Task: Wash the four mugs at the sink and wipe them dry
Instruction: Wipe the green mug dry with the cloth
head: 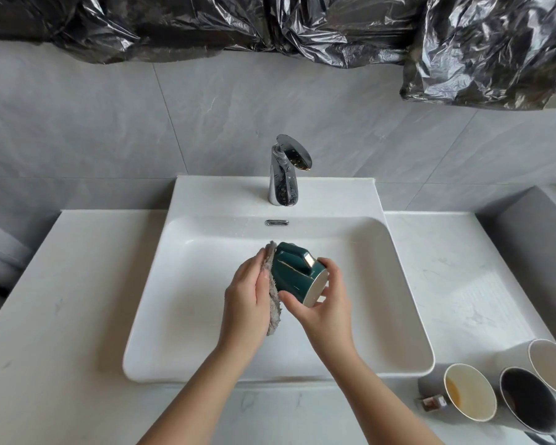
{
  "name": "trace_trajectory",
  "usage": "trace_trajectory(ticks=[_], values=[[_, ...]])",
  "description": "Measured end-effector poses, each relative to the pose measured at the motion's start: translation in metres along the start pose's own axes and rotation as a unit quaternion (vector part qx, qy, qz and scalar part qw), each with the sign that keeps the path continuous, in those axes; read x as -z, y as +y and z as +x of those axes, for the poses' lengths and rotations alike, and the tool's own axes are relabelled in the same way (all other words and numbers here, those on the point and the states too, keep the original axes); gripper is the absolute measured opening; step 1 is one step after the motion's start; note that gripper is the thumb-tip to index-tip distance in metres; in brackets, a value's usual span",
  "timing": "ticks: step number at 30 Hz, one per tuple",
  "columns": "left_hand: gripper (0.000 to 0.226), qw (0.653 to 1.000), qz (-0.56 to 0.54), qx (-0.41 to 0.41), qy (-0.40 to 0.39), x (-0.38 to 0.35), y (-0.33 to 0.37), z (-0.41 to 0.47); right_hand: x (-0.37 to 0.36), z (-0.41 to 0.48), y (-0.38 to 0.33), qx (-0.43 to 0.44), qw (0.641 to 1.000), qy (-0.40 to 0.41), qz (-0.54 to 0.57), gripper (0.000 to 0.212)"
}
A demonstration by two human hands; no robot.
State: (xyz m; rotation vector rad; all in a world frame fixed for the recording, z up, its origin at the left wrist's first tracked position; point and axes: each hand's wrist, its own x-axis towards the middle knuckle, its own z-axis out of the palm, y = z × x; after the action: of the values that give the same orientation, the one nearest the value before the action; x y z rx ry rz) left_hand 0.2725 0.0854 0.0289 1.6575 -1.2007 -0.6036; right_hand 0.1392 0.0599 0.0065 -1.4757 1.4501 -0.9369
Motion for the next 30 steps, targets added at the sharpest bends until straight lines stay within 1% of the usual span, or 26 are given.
trace_trajectory(ticks=[2,4,5,7,9,12,14,16,19,24,25,27,28,29,30], values=[[0.038,0.999,0.023,-0.027,-0.016,0.002,0.004,0.007,0.003,0.000,0.002,0.004,1.000,-0.014,-0.007,0.083],[0.038,0.997,0.042,-0.041,-0.049,0.007,0.004,0.015,0.010,0.000,0.001,0.005,0.999,-0.041,0.001,0.080],[0.037,0.996,0.047,-0.034,-0.070,0.010,0.003,0.019,0.013,0.000,0.001,0.005,0.998,-0.059,0.012,0.076],[0.030,0.992,0.042,0.014,-0.115,0.015,0.000,0.027,0.020,-0.001,0.001,-0.004,0.993,-0.100,0.055,0.070],[0.027,0.989,0.022,0.043,-0.141,0.018,-0.004,0.034,0.025,-0.003,0.004,-0.029,0.984,-0.123,0.128,0.069],[0.023,0.992,0.012,0.003,-0.127,0.017,-0.007,0.034,0.025,-0.004,0.011,-0.080,0.959,-0.127,0.241,0.072],[0.027,0.996,-0.001,-0.015,-0.090,0.015,-0.006,0.030,0.025,-0.003,0.012,-0.109,0.943,-0.127,0.288,0.070],[0.029,0.996,-0.011,-0.055,-0.071,0.015,-0.004,0.024,0.024,-0.002,0.011,-0.134,0.930,-0.131,0.316,0.072],[0.032,0.986,-0.004,-0.131,-0.099,0.018,-0.001,0.017,0.023,-0.003,0.012,-0.162,0.916,-0.134,0.342,0.080],[0.033,0.979,-0.015,-0.161,-0.127,0.019,-0.001,0.008,0.020,-0.007,0.019,-0.200,0.897,-0.122,0.375,0.075],[0.034,0.977,-0.014,-0.168,-0.128,0.020,-0.001,0.007,0.020,-0.008,0.019,-0.206,0.892,-0.126,0.383,0.071],[0.034,0.972,-0.003,-0.197,-0.132,0.022,-0.004,0.007,0.022,-0.009,0.019,-0.222,0.878,-0.133,0.402,0.056],[0.033,0.967,0.004,-0.214,-0.135,0.023,-0.006,0.007,0.023,-0.010,0.019,-0.227,0.872,-0.142,0.410,0.053],[0.033,0.963,0.012,-0.229,-0.140,0.025,-0.008,0.007,0.024,-0.010,0.020,-0.231,0.869,-0.149,0.411,0.059],[0.033,0.959,0.019,-0.241,-0.146,0.027,-0.009,0.006,0.026,-0.010,0.021,-0.231,0.868,-0.155,0.411,0.073]])
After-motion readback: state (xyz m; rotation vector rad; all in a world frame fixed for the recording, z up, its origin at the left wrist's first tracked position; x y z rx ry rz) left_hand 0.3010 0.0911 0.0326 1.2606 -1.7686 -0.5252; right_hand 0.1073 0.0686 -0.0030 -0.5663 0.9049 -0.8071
